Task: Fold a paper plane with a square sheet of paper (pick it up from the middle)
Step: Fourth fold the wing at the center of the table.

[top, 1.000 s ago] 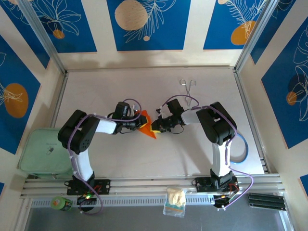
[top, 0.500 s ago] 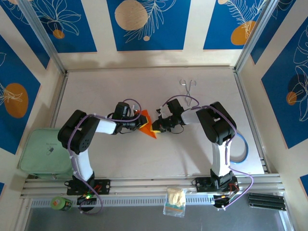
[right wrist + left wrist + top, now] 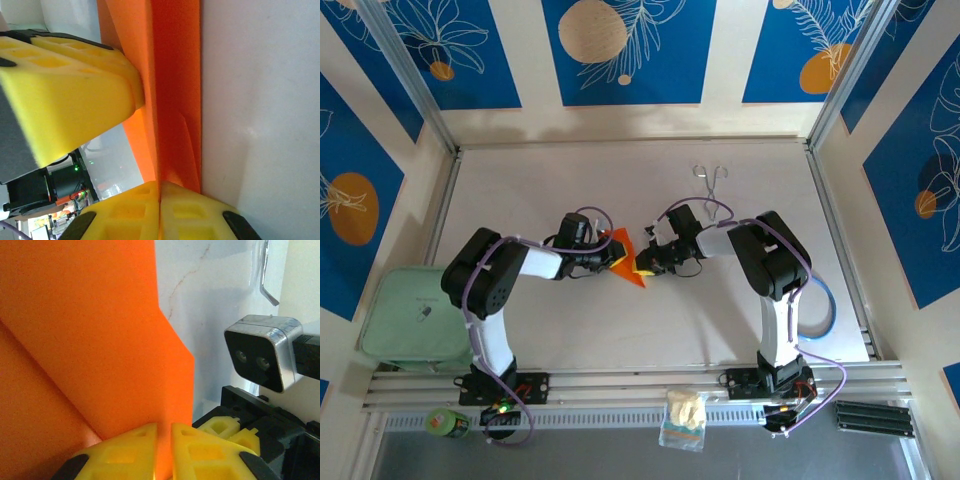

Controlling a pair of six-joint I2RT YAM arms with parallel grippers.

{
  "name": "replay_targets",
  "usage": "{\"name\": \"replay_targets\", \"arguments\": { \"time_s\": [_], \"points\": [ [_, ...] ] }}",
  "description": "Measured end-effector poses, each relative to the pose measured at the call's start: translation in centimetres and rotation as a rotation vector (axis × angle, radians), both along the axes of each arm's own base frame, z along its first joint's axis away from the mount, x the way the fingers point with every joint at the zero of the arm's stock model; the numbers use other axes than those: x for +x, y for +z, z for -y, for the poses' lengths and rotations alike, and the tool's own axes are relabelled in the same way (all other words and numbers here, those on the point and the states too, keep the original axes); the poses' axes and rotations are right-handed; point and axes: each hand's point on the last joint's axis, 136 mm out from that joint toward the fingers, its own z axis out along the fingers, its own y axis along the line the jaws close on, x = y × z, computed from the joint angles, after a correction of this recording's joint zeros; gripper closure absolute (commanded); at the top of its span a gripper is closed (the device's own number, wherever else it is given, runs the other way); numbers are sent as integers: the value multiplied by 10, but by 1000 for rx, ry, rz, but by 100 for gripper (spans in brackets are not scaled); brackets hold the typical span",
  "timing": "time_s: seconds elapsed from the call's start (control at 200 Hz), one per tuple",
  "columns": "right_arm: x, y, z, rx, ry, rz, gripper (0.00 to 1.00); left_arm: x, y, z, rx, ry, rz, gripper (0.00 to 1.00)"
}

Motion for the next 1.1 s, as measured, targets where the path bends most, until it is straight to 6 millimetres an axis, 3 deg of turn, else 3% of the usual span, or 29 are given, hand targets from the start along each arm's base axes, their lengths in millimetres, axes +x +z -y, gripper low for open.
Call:
{"name": "replay_targets", "arguments": {
  "time_s": [0.54, 1.101],
  "points": [
    [-1, 5, -1, 13, 10, -4, 82, 0, -3, -1, -2, 13, -20, 83],
    [-5, 13, 18, -54, -15, -6, 79, 0, -4, -2, 4, 18, -28, 83]
  ]
}}
